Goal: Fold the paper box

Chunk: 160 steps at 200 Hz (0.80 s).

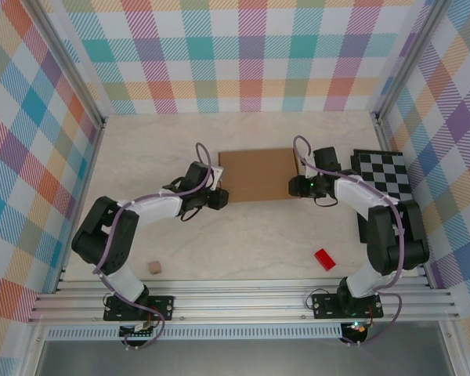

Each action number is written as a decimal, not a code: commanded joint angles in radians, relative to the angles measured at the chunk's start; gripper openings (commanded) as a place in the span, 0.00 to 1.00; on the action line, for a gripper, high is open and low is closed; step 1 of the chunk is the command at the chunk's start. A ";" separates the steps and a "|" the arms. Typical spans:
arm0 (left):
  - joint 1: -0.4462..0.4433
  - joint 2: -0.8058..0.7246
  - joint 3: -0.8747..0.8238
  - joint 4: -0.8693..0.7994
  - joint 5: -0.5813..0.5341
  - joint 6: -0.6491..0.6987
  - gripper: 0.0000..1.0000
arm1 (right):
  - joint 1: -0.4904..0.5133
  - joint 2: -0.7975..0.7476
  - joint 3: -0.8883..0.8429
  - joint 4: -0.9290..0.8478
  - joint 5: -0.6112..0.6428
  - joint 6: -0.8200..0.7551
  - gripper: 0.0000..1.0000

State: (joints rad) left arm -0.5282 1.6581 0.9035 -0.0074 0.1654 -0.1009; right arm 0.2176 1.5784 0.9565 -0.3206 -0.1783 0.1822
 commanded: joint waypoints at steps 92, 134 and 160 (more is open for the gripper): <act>-0.070 -0.390 -0.156 -0.162 -0.132 -0.160 0.50 | 0.026 -0.299 -0.151 -0.161 0.025 0.100 0.48; -0.002 -0.291 -0.067 -0.151 -0.037 -0.278 0.53 | 0.014 -0.196 -0.091 -0.095 0.063 0.076 0.49; 0.002 -0.163 0.016 -0.157 -0.038 -0.267 0.54 | -0.003 -0.111 -0.045 -0.047 0.066 0.070 0.50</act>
State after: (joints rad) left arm -0.5362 1.3952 0.8532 -0.1551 0.0963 -0.3355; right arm 0.2306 1.4025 0.8604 -0.4210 -0.1307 0.2611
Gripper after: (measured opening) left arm 0.535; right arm 0.496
